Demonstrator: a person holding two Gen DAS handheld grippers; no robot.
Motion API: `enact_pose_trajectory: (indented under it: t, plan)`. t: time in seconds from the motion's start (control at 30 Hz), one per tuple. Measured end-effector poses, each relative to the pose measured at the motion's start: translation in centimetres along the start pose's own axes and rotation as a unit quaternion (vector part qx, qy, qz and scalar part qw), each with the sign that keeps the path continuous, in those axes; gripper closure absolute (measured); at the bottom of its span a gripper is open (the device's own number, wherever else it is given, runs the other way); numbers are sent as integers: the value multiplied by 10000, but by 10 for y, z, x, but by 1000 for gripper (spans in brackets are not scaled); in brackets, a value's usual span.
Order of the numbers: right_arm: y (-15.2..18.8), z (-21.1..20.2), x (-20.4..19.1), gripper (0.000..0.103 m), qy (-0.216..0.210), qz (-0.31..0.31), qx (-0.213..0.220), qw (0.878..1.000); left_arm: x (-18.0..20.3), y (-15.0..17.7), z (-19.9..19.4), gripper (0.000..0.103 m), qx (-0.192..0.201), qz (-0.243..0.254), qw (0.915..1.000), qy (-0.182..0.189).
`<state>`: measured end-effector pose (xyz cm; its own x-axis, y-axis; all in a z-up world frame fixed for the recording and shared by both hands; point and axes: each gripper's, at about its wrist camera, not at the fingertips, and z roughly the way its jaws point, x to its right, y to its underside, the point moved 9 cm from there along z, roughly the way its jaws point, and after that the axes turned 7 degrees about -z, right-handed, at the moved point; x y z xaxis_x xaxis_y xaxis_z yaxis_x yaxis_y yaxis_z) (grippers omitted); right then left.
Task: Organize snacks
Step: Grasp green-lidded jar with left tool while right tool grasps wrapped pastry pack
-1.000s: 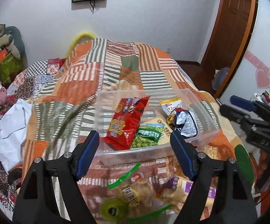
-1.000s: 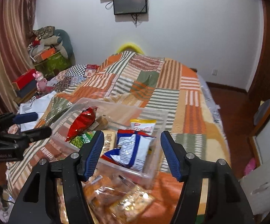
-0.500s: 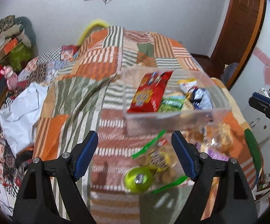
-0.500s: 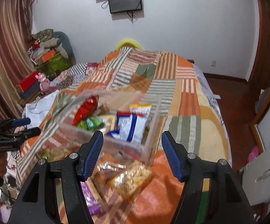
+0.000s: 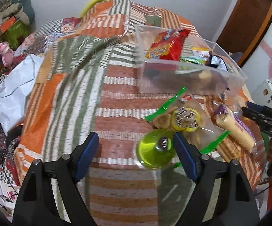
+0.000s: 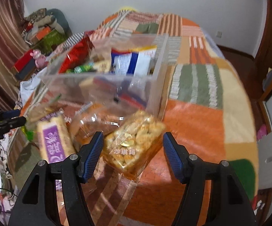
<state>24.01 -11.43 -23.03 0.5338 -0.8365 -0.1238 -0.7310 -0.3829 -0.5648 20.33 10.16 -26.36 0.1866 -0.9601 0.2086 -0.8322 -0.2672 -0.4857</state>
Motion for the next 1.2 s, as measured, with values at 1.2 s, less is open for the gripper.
enact_pose_trajectory:
  t: [1.2]
  plan:
    - [10, -8, 22, 58, 190, 210, 158, 9995, -12, 7, 15, 49, 267, -240, 9993, -64]
